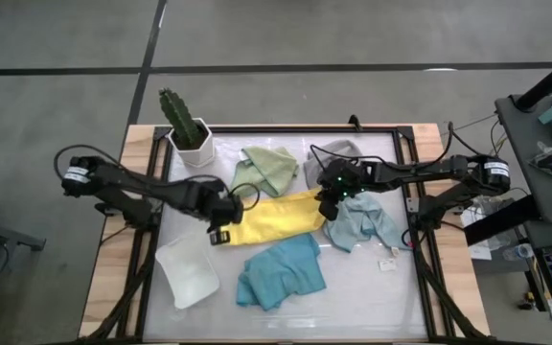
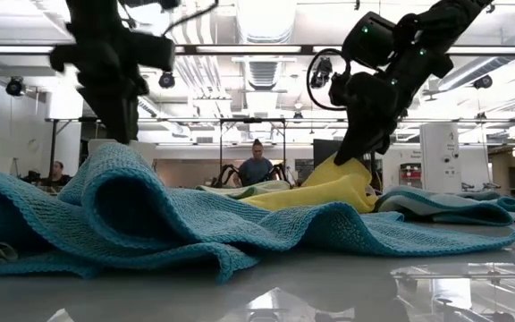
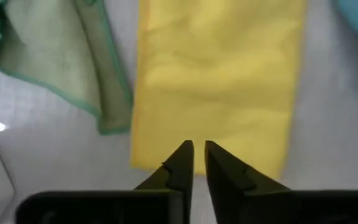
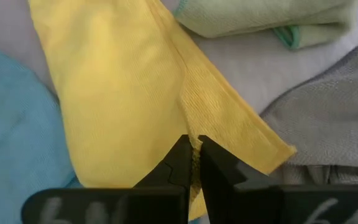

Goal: Fold microfiber towels
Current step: Fold the yellow microfiber towel

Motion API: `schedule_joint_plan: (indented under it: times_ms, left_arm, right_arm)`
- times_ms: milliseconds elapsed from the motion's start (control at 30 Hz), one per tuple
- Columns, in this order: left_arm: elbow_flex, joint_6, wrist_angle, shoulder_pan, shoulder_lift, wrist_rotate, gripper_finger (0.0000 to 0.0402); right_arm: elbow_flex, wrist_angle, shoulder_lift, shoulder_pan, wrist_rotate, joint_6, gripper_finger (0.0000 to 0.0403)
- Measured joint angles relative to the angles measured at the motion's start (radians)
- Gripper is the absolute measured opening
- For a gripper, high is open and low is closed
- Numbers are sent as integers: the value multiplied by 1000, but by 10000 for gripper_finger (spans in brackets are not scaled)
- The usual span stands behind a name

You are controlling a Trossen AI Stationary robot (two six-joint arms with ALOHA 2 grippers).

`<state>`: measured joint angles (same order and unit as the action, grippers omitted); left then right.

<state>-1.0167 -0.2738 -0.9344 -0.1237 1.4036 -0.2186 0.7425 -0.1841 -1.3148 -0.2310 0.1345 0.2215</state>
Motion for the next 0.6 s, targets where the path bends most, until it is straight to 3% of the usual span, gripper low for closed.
schedule_joint_plan:
  times_ms: [300,500,600]
  left_arm:
    - [139,138,80,128,6,-26,140]
    - [217,185,228,170,6,-26,145]
    - [230,183,225,185,6,-30,135]
  right_arm:
    - [1,3,-2,0,0,-19,18]
    - [1,3,-2,0,0,-25,18]
    - [1,3,-2,0,0,-24,18]
